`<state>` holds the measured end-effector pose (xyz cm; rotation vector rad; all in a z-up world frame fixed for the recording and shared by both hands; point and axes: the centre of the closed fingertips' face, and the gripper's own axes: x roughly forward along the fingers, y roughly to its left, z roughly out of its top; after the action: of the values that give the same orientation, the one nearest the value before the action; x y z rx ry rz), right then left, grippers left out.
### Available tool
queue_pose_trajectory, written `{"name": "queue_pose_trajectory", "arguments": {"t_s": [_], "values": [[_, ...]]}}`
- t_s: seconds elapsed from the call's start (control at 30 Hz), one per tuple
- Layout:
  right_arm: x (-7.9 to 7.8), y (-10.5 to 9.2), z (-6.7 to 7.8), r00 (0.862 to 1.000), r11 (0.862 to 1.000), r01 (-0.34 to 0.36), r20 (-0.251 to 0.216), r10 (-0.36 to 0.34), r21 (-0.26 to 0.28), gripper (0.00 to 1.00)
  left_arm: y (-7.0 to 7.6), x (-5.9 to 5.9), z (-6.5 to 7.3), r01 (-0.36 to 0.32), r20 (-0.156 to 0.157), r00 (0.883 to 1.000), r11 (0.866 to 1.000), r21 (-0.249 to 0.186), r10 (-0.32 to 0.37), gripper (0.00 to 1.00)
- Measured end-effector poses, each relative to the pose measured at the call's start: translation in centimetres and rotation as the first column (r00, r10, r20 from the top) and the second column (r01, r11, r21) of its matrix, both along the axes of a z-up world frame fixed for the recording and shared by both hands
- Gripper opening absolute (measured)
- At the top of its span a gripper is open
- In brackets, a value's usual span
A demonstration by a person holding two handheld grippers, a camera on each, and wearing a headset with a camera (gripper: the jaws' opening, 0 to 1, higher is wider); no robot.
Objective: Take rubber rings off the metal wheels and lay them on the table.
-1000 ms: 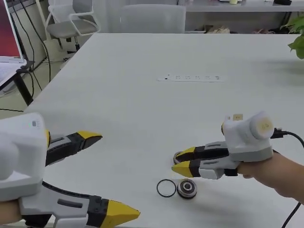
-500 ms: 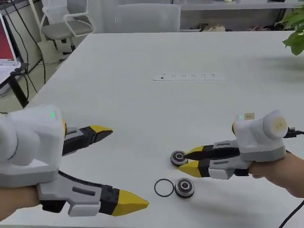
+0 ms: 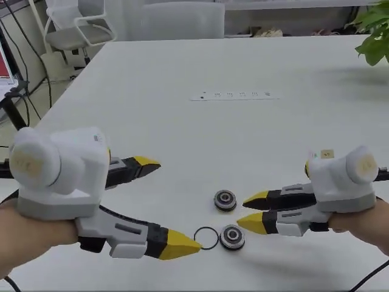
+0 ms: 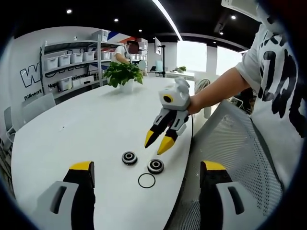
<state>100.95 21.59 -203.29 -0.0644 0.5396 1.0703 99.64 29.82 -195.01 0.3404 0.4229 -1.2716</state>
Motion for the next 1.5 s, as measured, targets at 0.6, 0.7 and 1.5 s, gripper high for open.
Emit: {"name": "queue_pose_trajectory", "arguments": {"t_s": [0.6,0.7,1.5], "values": [[-1.0,-0.3,-1.5,1.0,1.0,-0.012,-0.022,0.012,-0.009,0.25,-3.1,0.3,-3.2,0.081,-0.032,0.996,0.996,0.041,-0.079,0.74],[-1.2,-0.3,-1.8,0.999,1.0,-0.019,-0.032,0.019,-0.013,0.24,-3.5,0.2,-3.8,0.095,-0.045,0.995,0.994,0.048,-0.093,0.72],[-2.5,0.2,-3.8,0.996,0.996,-0.078,-0.047,0.076,-0.049,0.19,-6.2,-0.3,-8.6,0.165,-0.158,0.976,0.982,0.091,-0.15,0.45]]}}
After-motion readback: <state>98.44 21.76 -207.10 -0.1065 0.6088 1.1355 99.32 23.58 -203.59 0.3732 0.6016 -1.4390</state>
